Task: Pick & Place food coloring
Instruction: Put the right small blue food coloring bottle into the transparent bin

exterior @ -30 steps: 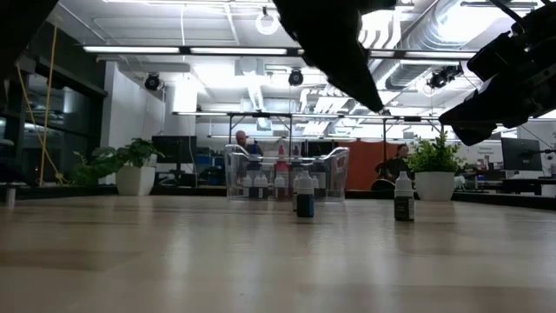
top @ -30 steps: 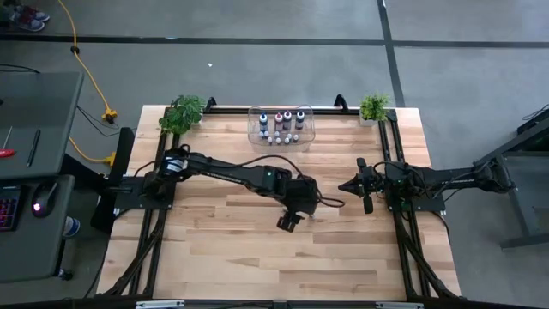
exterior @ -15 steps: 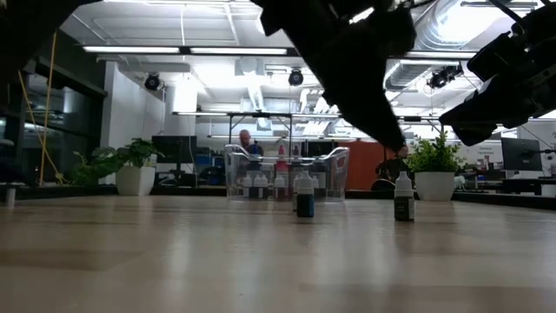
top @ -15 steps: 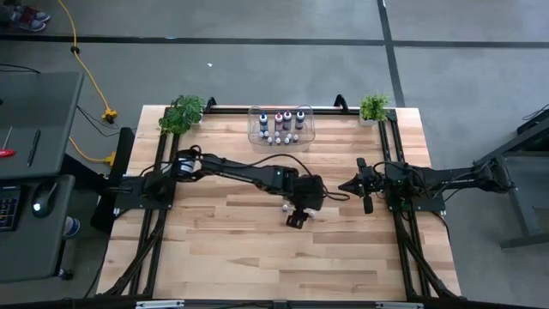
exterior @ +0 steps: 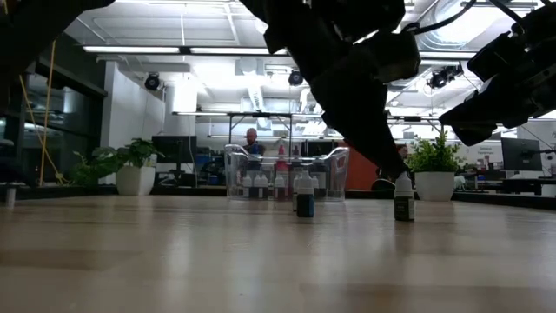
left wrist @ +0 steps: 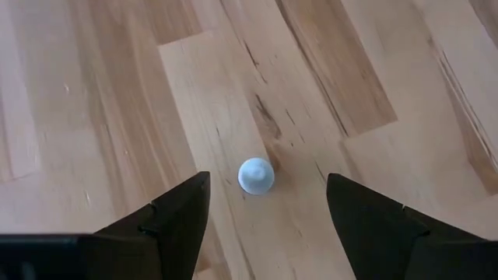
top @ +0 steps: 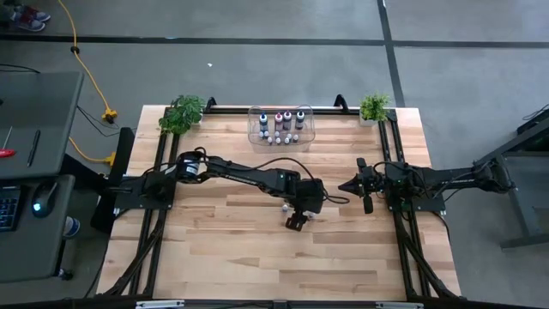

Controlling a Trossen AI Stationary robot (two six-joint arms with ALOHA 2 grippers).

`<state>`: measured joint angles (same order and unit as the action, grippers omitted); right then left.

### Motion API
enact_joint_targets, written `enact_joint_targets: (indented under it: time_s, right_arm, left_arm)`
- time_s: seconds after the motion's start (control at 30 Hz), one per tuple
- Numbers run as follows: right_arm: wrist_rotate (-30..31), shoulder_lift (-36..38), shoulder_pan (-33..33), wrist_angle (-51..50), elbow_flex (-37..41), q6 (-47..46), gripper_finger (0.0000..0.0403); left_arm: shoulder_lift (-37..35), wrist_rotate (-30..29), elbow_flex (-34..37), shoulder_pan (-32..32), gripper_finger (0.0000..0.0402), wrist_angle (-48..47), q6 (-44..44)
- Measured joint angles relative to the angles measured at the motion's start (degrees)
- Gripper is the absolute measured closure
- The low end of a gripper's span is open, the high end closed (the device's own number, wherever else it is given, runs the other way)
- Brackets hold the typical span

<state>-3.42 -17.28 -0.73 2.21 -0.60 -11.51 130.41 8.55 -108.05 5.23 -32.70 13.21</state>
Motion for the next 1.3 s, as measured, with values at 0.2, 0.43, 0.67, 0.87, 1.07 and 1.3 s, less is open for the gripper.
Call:
enact_joint_targets:
  time_s: [0.2,0.43,0.67,0.87,1.07,1.3]
  right_arm:
    - [0.0,0.0,0.0,0.0,0.0,0.0,0.0402]
    - [0.0,0.0,0.0,0.0,0.0,0.0,0.0402]
    - [0.0,0.0,0.0,0.0,0.0,0.0,0.0402]
    - [0.0,0.0,0.0,0.1,0.0,0.0,0.0402]
    - [0.0,0.0,0.0,0.1,0.0,0.0,0.0402]
    - [0.0,0.0,0.0,0.1,0.0,0.0,0.0402]
  left_arm:
    - [0.0,-0.1,0.0,-0.3,0.0149,0.3,0.0]
    - [2.8,-0.3,-0.1,-0.3,0.0149,3.1,-1.6]
    - [3.2,-0.6,0.0,-0.3,0.0149,3.5,-2.8]
    - [3.1,-0.6,-1.7,-0.4,0.0149,1.6,-3.0]
    - [3.1,-0.5,-4.1,-0.7,0.0149,-0.3,-3.0]
    - [3.1,-0.3,-4.2,-0.8,0.0149,-1.8,-3.0]
